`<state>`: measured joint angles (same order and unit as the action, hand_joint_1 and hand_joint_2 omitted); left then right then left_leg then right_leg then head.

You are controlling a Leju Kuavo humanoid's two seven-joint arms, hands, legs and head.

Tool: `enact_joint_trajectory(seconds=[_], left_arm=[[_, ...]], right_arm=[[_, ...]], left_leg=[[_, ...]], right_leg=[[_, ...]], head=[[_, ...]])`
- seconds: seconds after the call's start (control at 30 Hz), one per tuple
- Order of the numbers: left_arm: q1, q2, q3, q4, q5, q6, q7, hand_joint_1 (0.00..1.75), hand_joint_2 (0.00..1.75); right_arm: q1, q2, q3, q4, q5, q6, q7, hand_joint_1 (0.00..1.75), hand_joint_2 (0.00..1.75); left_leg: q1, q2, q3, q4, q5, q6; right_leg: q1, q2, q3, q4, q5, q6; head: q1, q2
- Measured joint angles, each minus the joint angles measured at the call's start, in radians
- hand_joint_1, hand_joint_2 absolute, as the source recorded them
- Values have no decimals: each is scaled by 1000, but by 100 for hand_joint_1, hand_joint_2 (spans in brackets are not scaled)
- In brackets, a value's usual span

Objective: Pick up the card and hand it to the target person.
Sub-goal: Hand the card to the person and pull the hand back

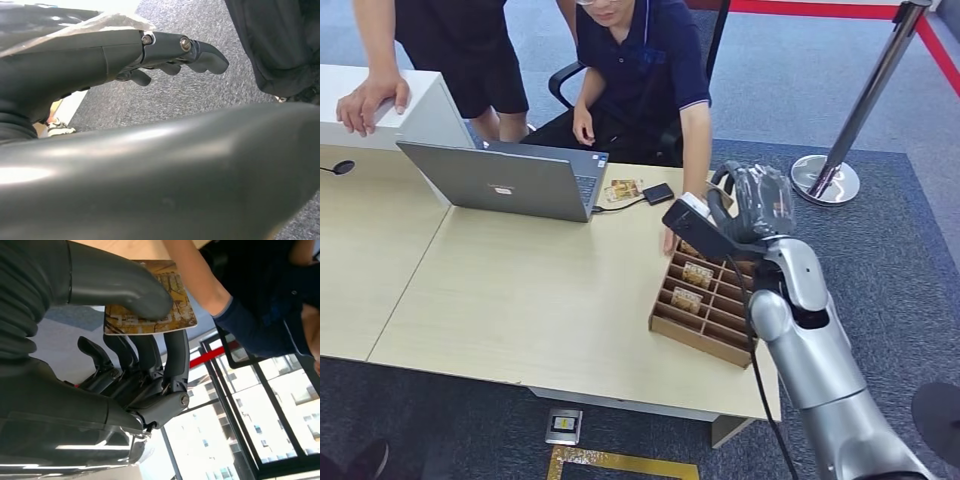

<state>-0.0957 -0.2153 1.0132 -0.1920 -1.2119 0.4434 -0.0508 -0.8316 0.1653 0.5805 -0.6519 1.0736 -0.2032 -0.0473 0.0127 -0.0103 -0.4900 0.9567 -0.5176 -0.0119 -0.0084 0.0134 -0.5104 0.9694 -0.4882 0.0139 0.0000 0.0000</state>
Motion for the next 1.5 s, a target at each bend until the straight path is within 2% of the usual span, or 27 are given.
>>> enact_joint_trajectory(seconds=[0.23, 0.47, 0.73, 1.03, 1.07, 1.17, 1.2, 1.47, 1.5], left_arm=[[0, 0, 0, 0, 0, 1, -2, 0, 0], [-3, 1, -14, 1, -13, -1, 8, 0, 0], [-2, 1, -10, 2, -10, 4, 28, 0, 0], [-2, 5, -5, 1, -6, 5, 20, 0, 0], [-2, 4, -4, 1, -5, 6, 20, 0, 0], [-1, 3, -2, 2, -3, 7, 19, 0, 0], [-1, 3, -2, 2, -3, 7, 19, 0, 0], [0, 2, -6, 2, -11, 10, 31, 0, 0], [-1, 1, -4, 2, -9, 11, 31, 0, 0]], right_arm=[[2, -3, 0, 12, 1, -11, -4, 158, 175], [-96, 79, -14, 214, 45, -20, 74, 163, 175], [-95, 103, -34, 286, 45, -11, 71, 162, 175], [-93, 108, -35, 301, 53, -2, 60, 149, 175], [-92, 108, -35, 301, 54, -2, 59, 124, 175], [-83, 110, -35, 301, 55, -5, 58, 13, 175], [-78, 109, -36, 302, 55, -7, 59, 0, 175], [-53, 89, -59, 295, 59, -36, 63, 0, 175], [-48, 88, -62, 291, 61, -48, 61, 0, 131]], left_leg=[[1, -4, 0, 0, 0, 0], [0, -2, -1, 0, 1, 0], [1, -4, 0, 0, 1, 0], [1, -4, -1, 0, 1, 0], [1, -5, -1, 0, 1, 0], [1, -5, -1, 0, 1, 0], [1, -5, -1, 0, 1, 0], [1, -5, 0, 0, 1, 0], [1, -5, 0, 0, 1, 0]], right_leg=[[1, -3, 2, -1, -1, 0], [0, -2, 1, -1, 0, 0], [1, -4, 2, -1, 0, 0], [1, -4, 1, -1, 0, 0], [1, -5, 1, -1, 0, 0], [1, -5, 1, -1, 0, 0], [1, -4, 2, -2, 0, 0], [1, -5, 2, -2, 0, 0], [1, -5, 3, -2, 0, 0]], head=[[0, 0], [0, 0], [0, 0], [0, 0], [0, 0], [0, 0], [0, 0], [0, 0], [0, 0]])
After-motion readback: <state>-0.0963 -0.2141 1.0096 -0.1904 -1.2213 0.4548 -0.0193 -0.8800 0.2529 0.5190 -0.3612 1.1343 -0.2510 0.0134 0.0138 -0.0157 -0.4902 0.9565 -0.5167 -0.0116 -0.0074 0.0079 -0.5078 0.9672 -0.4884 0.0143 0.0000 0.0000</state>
